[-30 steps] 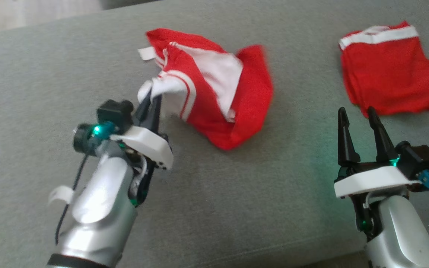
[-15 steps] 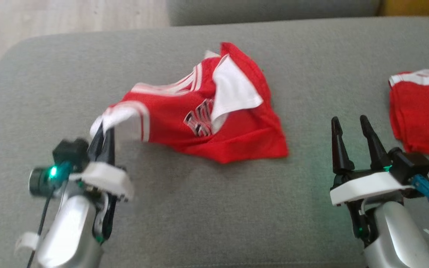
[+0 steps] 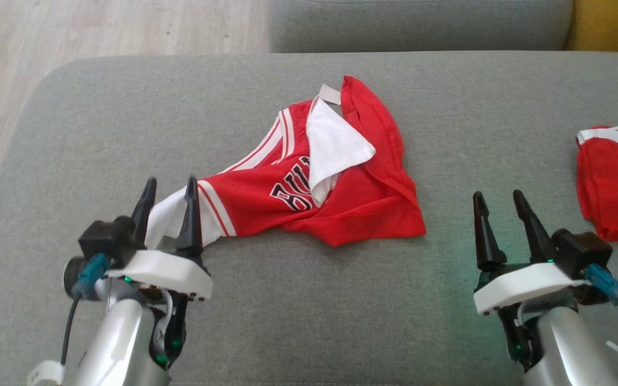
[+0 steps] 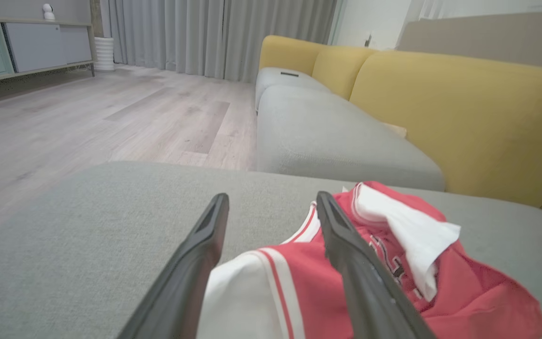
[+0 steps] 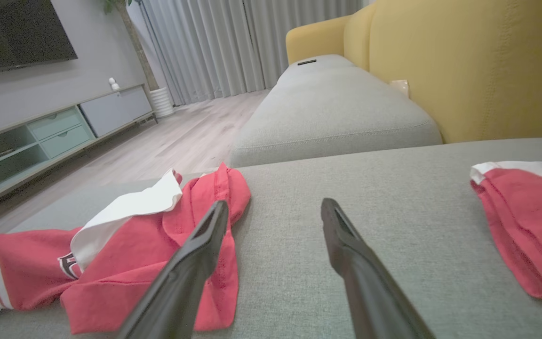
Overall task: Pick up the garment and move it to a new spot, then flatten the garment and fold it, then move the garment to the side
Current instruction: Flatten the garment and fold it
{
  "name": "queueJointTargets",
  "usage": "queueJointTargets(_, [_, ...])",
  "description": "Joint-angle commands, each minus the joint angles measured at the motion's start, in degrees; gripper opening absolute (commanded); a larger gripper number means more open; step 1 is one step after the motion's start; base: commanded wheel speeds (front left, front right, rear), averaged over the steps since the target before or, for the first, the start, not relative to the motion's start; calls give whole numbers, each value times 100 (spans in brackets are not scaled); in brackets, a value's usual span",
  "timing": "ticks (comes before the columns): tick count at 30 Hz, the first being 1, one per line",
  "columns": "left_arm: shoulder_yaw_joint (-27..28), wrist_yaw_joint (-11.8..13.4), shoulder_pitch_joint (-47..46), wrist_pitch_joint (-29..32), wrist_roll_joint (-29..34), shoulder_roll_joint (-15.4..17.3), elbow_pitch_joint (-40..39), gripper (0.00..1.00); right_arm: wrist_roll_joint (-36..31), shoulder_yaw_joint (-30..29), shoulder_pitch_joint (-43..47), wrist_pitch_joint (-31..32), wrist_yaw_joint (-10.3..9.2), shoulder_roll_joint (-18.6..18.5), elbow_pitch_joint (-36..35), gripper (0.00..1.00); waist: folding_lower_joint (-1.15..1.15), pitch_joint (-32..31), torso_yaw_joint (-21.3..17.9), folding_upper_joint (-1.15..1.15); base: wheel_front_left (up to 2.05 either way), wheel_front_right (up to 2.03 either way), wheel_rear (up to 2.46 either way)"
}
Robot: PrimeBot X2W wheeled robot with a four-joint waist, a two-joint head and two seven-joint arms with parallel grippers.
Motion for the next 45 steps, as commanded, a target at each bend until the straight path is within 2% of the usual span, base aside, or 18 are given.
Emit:
queueJointTargets(1, [253,-52,17,-68,54,15,-392,100,-31,164,-77,50,-5,-11,-120,100,1,13,59,0,0,0,0])
queueJointTargets(8, [85,-332,328,-70,160,-168,-793,100,-4,501,-282,441,-5,-11,258,100,1,142,290,0,0,0,0])
queueJointTargets(19, [21,-438,231,-70,170,-232,-712,100,256,873,-936,664,-5,-11,1210,100,1,370,546,0,0,0,0])
queueJointTargets(20, [27,-437,228,-70,170,-234,-704,100,272,912,-996,643,-5,-11,1290,25,1,380,547,0,0,0,0])
queueJointTargets(21, [31,-437,225,-71,172,-236,-694,100,256,929,-1051,597,-5,-11,1360,0,1,385,548,0,0,0,0])
queueJointTargets(27, [87,-424,255,-71,166,-239,-621,100,120,760,-1202,238,-5,-11,1498,0,1,328,412,0,0,0,0])
queueJointTargets(32, [129,-413,277,-71,165,-240,-563,100,6,380,-1097,133,-5,-28,1275,0,1,228,156,0,0,0,0])
queueJointTargets(37, [127,-402,291,-71,142,-240,-585,100,-201,-253,-776,281,-5,-114,714,0,1,140,-124,0,0,0,0])
queueJointTargets(45, [71,-396,288,-71,127,-241,-563,100,-644,-1102,-245,670,-5,-83,216,0,1,105,-255,0,0,0,0])
